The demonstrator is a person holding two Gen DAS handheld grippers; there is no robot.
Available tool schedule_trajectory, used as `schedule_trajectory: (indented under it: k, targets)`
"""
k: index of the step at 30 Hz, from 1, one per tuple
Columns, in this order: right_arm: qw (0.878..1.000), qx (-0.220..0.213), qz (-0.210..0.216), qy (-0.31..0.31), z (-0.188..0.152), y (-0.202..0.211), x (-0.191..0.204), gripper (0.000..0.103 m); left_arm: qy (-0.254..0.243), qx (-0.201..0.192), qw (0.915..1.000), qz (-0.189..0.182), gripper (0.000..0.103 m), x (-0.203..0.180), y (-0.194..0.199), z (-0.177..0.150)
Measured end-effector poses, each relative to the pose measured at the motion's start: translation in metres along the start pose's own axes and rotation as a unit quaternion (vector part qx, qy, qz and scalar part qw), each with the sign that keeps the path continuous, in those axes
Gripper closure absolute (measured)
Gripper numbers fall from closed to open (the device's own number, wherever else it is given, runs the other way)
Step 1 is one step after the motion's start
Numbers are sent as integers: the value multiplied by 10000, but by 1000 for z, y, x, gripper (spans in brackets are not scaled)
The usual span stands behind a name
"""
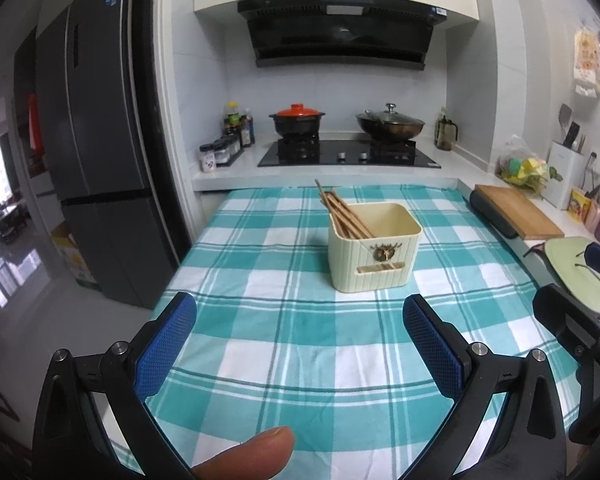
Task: Organize utensils
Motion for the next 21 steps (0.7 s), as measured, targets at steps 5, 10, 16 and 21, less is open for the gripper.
schedule_trajectory:
  k: [5, 10, 16, 21]
  targets:
    - [10000, -8, 6, 5, 0, 1, 0, 0, -6, 5, 10000, -1, 0, 0, 1, 0]
    - [10000, -2, 9, 22, 0, 2, 1, 0, -24, 3, 10000, -34, 0, -2, 2, 0]
    - [10000, 13, 18, 46, 1, 2, 3, 0, -50, 0, 10000, -47, 0, -3, 2, -1]
    - [10000, -1, 15, 53, 0, 3, 3, 0, -36, -2, 10000, -48, 0, -4, 2, 0]
Point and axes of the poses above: each gripper's, at about its wrist camera, not at the fingertips, and y roughly against the way its jaws point, x to its left, z to its top, the point moved 7 cm from there along -y, roughly the way its jaws point, and after that the axes turned 13 degrees about -y, right-handed, at the moved point
